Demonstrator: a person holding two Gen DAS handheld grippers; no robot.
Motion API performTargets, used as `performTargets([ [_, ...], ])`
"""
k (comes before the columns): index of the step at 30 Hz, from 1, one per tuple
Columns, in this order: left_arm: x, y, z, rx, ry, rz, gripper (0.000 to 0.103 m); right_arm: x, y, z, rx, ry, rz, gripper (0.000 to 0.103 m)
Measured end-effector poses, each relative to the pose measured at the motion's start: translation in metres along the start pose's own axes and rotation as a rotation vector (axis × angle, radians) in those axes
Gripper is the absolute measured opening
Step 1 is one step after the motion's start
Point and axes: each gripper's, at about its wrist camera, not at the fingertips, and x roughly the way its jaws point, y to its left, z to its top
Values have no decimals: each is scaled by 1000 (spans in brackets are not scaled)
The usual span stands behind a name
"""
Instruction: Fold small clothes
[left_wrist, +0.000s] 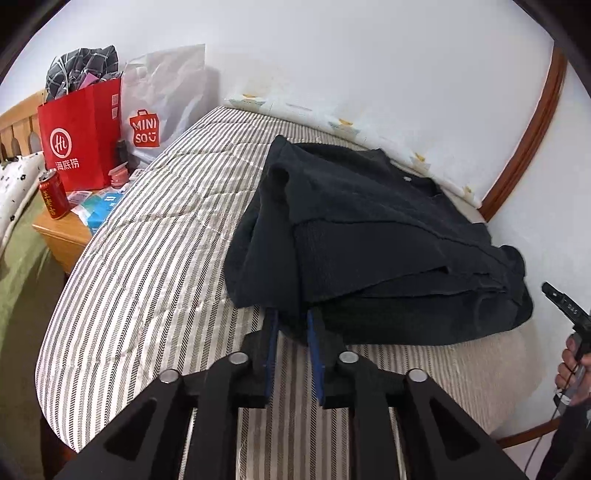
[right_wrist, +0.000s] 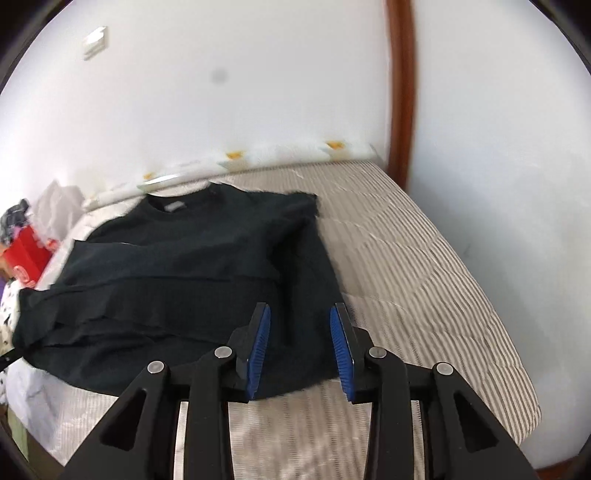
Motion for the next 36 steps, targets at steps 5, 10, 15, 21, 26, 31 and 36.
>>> performTargets([
  [5, -4, -6, -5, 43, 7, -26, 22, 9, 44, -6, -48, 30, 108, 35],
  [10, 1, -11, -7, 58, 22, -54, 22, 29, 79, -21, -127, 73, 143, 23],
  [15, 6, -19, -6, 79, 23, -99, 23, 50, 94, -35, -170, 132, 178, 21],
  [21, 15, -34, -3, 117, 26, -174, 23, 70, 92, -37, -157, 148, 147, 13],
  [26, 30, -51, 1, 142, 56, -206, 23, 79, 89, -34, -131, 151, 143, 13],
  [31, 62, -63, 4, 157, 124, -178, 23, 82, 91, -31, -154, 139, 139, 13],
  [36, 74, -68, 7, 160, 124, -194, 24, 88, 90, -29, -128, 142, 144, 13],
])
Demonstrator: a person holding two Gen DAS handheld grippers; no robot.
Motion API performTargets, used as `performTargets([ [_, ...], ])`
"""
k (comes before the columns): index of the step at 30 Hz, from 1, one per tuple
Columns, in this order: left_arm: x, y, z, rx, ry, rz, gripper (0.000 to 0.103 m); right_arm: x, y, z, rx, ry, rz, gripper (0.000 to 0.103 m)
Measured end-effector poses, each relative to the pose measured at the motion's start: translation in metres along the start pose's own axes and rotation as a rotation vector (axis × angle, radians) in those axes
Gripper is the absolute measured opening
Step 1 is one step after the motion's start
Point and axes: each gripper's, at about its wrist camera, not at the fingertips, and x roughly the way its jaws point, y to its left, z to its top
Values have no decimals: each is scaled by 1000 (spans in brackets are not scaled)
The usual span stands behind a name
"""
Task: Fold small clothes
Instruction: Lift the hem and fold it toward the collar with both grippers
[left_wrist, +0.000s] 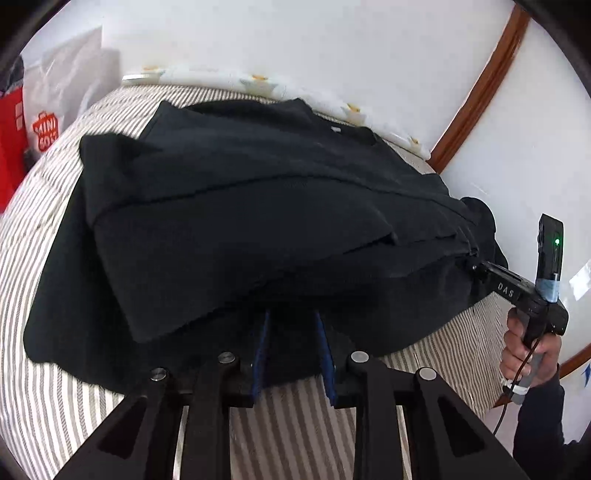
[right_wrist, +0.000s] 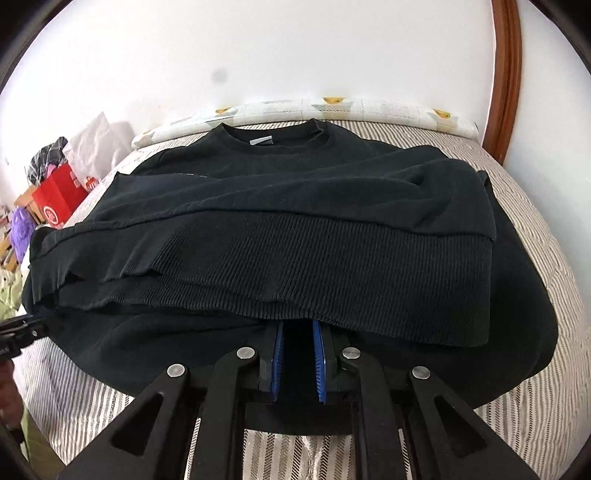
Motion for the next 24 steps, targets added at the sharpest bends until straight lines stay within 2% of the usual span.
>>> performTargets([
  [5, 6, -4, 11, -15, -14, 25, 25, 2, 6, 1, -30, -7, -29, 12],
  [8, 0, -6, 17, 4, -66, 80, 25, 0, 2, 6, -22, -16, -21, 12],
  [11, -6, -1, 25, -7, -100, 93, 25, -6, -7, 16, -4, -62, -71, 12],
  [13, -8, 4, 33, -33, -110, 83, 25, -5, -16, 25, 23, -64, -55, 12],
  [20, -9, 21, 68, -70, -152, 122, 25, 1, -38, 62, 84, -90, -26, 12],
  [24, 0, 32, 86, -90, -140, 128, 25, 8, -46, 81, 107, -112, -11, 13],
])
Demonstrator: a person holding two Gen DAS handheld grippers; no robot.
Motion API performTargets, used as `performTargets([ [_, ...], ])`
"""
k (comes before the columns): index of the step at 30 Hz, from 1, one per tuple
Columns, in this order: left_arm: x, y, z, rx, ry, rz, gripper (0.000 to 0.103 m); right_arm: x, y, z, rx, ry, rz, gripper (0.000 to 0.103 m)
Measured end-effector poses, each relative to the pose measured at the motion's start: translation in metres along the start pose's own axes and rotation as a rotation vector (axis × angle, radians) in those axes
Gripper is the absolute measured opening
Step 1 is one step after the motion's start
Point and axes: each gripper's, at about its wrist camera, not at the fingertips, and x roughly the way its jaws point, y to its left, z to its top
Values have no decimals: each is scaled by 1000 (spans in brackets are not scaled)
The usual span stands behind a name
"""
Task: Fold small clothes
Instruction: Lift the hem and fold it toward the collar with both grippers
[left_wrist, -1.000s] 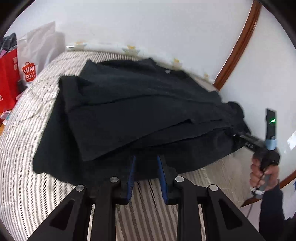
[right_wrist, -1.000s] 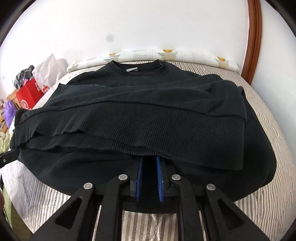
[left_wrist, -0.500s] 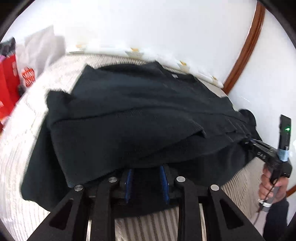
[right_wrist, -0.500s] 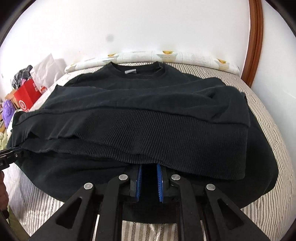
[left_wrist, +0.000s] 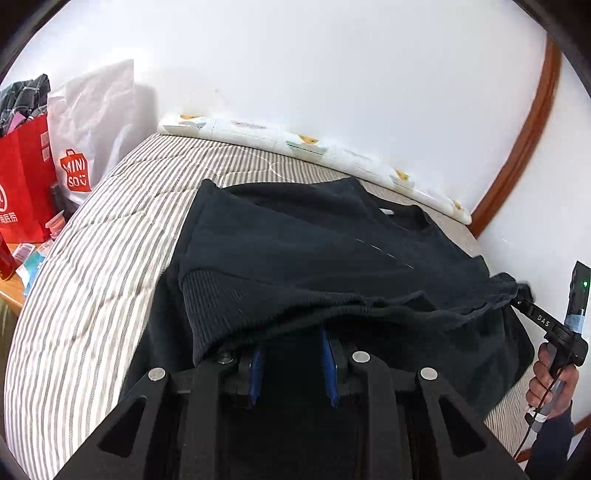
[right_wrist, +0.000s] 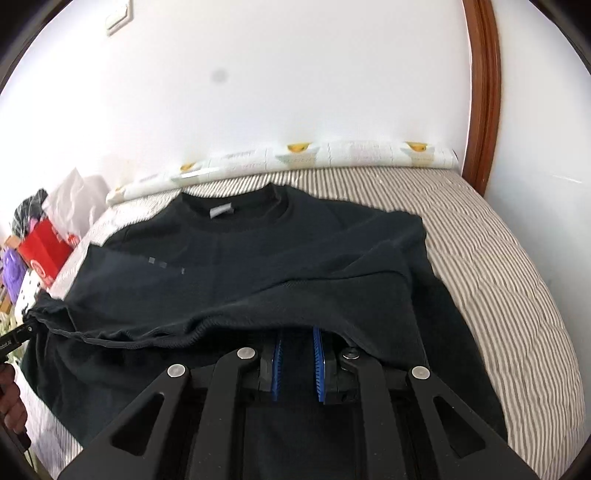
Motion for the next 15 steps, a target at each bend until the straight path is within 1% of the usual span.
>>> performTargets([
  [3, 13, 3, 10, -4, 10, 15, 25, 22, -11, 10, 41, 42, -29, 13],
  [6, 28, 3, 24, -5, -1, 66, 25, 41, -23, 17, 75, 75, -29, 13],
  [8, 37, 8, 32, -29, 9, 63, 25, 50, -25, 22, 69, 84, -43, 13],
  [10, 43, 13, 40, -45, 17, 58, 25, 53, -24, 27, 56, 83, -72, 17],
  [12, 45, 14, 44, -45, 8, 62, 25, 56, -21, 32, 29, 74, -95, 19],
  [14, 44, 17, 46, -34, 0, 66, 25, 58, -20, 38, 1, 64, -94, 28],
  [15, 43, 18, 46, -26, 0, 71, 25, 60, -19, 40, -11, 61, -97, 37],
])
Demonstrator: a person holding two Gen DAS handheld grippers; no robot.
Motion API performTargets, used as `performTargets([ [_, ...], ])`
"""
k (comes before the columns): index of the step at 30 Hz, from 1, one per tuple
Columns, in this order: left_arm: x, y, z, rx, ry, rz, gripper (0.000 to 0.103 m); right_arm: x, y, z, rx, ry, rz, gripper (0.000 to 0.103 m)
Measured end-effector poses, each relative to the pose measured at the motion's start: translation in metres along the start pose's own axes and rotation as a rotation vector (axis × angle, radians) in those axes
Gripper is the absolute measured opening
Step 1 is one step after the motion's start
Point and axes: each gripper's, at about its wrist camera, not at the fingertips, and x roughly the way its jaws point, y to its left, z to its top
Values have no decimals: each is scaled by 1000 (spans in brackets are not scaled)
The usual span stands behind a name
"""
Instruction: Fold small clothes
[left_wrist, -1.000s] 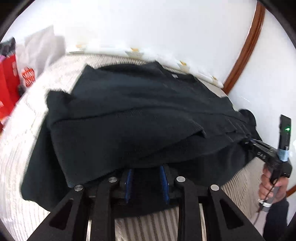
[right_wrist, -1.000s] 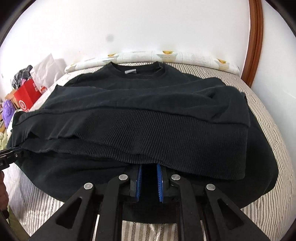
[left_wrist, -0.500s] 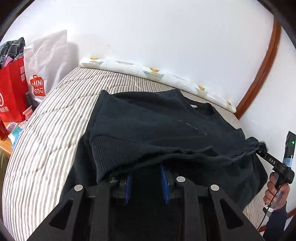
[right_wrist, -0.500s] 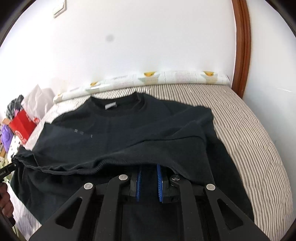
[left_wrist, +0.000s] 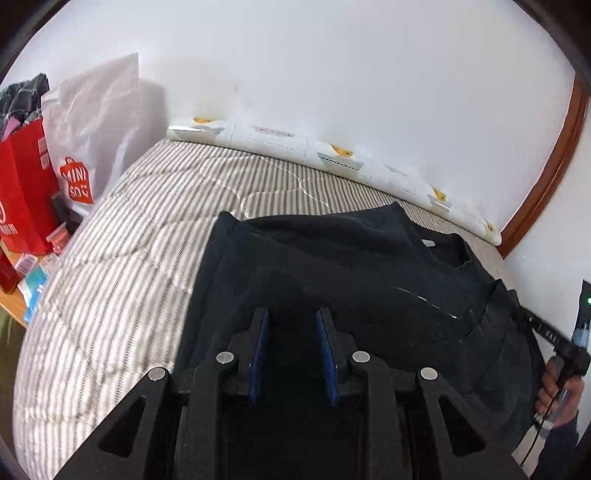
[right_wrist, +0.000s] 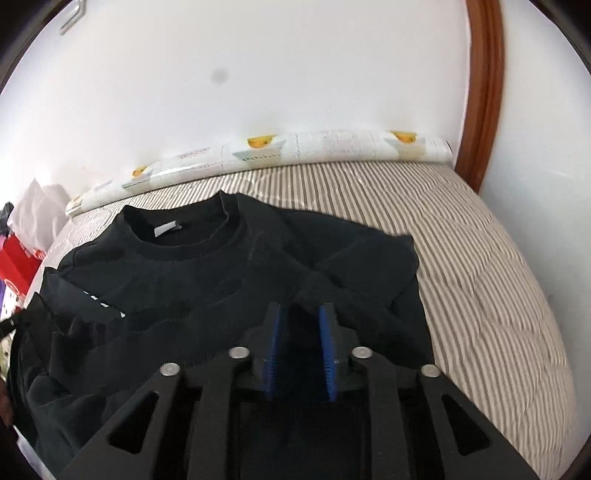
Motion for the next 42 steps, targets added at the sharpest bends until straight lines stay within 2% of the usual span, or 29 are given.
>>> performTargets([
  [1, -1, 3, 0, 11, 1, 8, 27, 2, 0, 2, -9, -4, -6, 46],
  [2, -1, 5, 0, 16, 2, 12, 32, 6, 0, 5, -21, -5, -13, 50],
  [3, -1, 8, 0, 17, 4, 16, 36, 11, 0, 8, -27, 3, -17, 50],
  [4, -2, 12, 1, 19, 5, 25, 50, 16, -1, 10, -26, 16, -17, 50],
  [5, -2, 14, 2, 29, 8, 31, 55, 23, -3, 13, -21, 41, -5, 50],
  [9, 7, 17, 4, 91, 45, 39, 55, 37, -2, 16, -26, 69, 26, 50],
  [10, 13, 17, 4, 101, 69, 33, 55, 39, -1, 16, -31, 74, 28, 49],
  [11, 17, 19, 3, 97, 87, 33, 55, 40, 0, 16, -36, 71, 27, 43],
  [12, 20, 21, 2, 90, 104, 26, 53, 39, 1, 16, -40, 65, 20, 38],
  [13, 23, 22, 0, 87, 120, 0, 43, 39, 1, 16, -46, 62, 19, 33],
  [14, 23, 23, 0, 82, 126, -23, 28, 37, 1, 16, -48, 57, 29, 28],
  [15, 22, 22, -1, 77, 123, -18, 22, 36, 0, 16, -51, 50, 39, 23],
  [16, 17, 20, -1, 83, 86, 21, 12, 34, 0, 16, -56, 43, 44, 18],
  [17, 13, 18, 0, 86, 66, 18, 11, 29, -1, 17, -65, 28, 48, 16],
  [22, -11, 8, 14, 45, -68, 19, 10, -5, -20, 32, 2, -90, 104, 15],
  [25, -12, 2, 27, 19, -151, 2, 10, -17, -32, 46, 32, -156, 86, 15],
  [27, -3, -1, 35, 8, -170, 15, 10, -14, -38, 52, 49, -173, 60, 15],
  [31, 29, -4, 46, -32, -102, 26, 10, 9, -49, 54, 102, -111, 16, 15],
  [35, 52, -11, 44, -3, -57, 67, 11, 34, -54, 46, 92, -49, -24, 15],
  [42, 61, -7, 40, 1, 11, 74, 14, 61, -67, 38, 144, 63, 18, 17],
])
